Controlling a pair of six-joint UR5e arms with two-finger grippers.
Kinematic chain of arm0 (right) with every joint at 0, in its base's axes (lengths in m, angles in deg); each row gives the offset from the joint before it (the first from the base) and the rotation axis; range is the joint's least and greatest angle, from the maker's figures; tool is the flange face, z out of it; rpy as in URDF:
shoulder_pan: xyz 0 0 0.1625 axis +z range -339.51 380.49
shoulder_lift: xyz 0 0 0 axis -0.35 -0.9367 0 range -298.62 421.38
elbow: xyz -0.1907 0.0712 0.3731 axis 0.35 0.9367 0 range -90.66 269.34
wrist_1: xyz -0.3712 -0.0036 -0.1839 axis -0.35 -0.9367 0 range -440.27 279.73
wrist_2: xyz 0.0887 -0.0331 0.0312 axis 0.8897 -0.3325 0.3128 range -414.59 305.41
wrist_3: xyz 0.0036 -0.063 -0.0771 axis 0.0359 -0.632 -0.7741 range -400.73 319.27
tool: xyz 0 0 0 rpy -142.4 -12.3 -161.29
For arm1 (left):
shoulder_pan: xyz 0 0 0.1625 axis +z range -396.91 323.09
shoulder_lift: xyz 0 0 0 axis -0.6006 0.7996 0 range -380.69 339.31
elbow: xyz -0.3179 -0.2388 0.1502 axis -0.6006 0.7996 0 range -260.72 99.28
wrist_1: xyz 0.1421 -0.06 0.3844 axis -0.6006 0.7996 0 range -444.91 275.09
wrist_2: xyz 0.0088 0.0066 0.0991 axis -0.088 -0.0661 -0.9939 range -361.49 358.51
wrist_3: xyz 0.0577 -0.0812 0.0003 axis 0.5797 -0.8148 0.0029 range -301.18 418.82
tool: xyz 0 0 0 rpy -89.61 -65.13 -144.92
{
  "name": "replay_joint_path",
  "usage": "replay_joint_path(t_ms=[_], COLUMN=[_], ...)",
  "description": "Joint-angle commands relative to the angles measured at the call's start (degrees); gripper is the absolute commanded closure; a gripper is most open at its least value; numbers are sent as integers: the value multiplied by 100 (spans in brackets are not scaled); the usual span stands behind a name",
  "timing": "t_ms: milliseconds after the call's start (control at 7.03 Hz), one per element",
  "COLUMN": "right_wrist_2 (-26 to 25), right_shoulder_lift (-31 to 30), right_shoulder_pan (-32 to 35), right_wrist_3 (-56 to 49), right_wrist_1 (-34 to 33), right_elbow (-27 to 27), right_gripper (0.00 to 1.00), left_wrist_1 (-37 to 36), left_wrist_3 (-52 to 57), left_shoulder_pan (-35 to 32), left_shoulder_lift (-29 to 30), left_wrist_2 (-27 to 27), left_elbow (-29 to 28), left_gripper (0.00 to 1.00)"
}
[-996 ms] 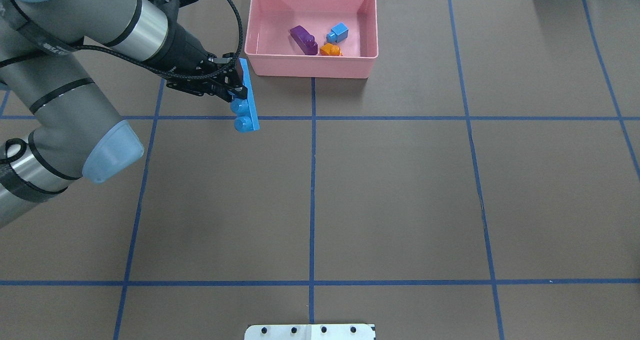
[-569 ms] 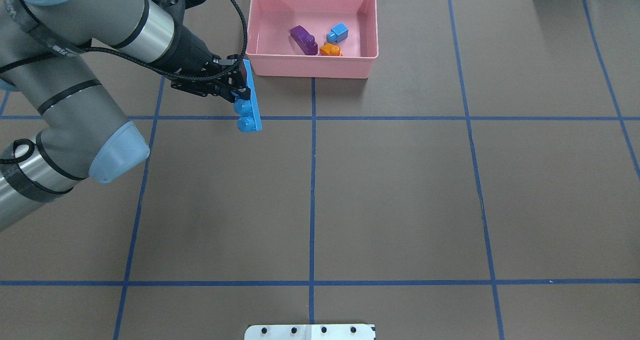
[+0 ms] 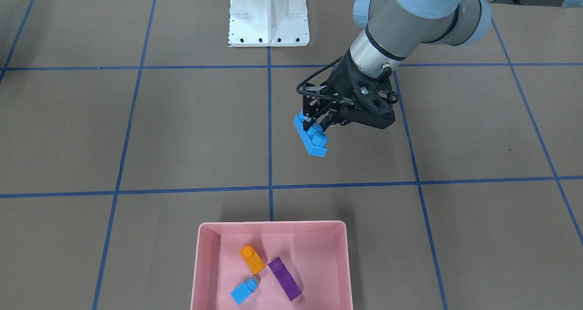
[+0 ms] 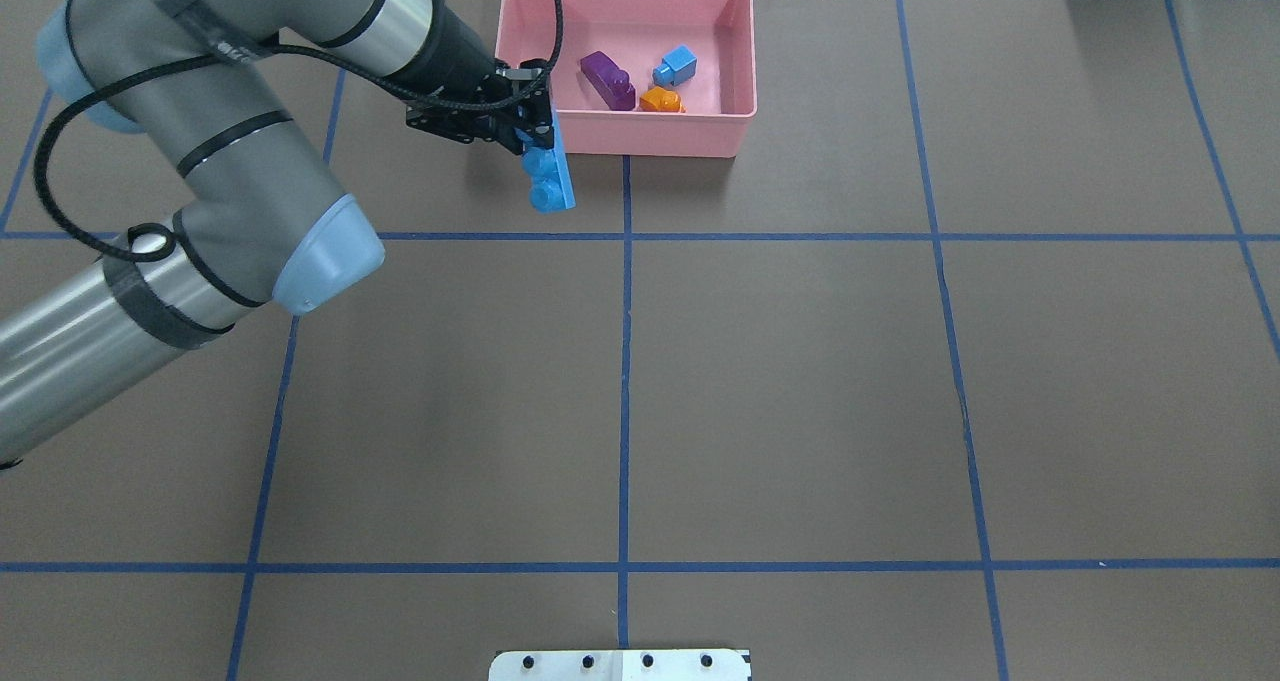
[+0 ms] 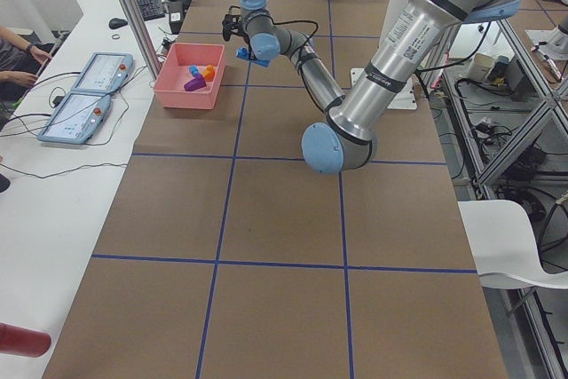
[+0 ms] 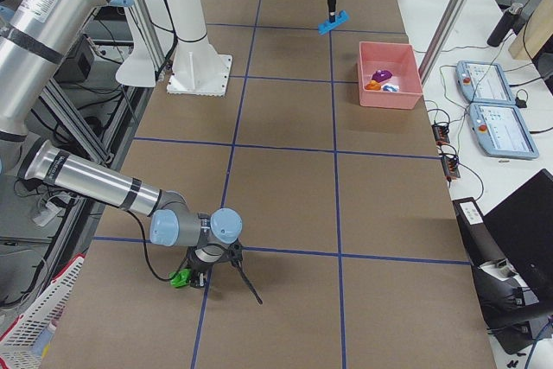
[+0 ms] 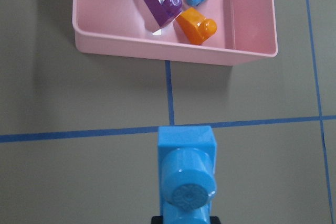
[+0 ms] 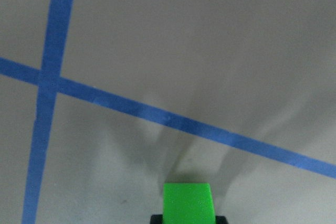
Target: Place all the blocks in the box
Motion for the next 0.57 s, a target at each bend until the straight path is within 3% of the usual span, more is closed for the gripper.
replay_joint_path(t_ms=[0, 142, 427], right_wrist_2=[241, 243, 147], right_shoulder_lift=[-463, -833, -968], right_shoulder_pan=[56, 109, 362], right_wrist_3=[-48, -48, -57], right_wrist_1=[-39, -83, -66], right_elbow=[-588, -1072, -1296], right_gripper=[100, 100, 100], left_wrist_1=[77, 599, 1612], left_wrist_3=[-174, -419, -545], left_shoulder_pan=[2, 2, -33], left_shoulder_lift=[821, 1041, 1481], left_wrist_2=[-187, -266, -915], left_elbow=[-836, -1292, -2521], left_gripper=[100, 100, 100])
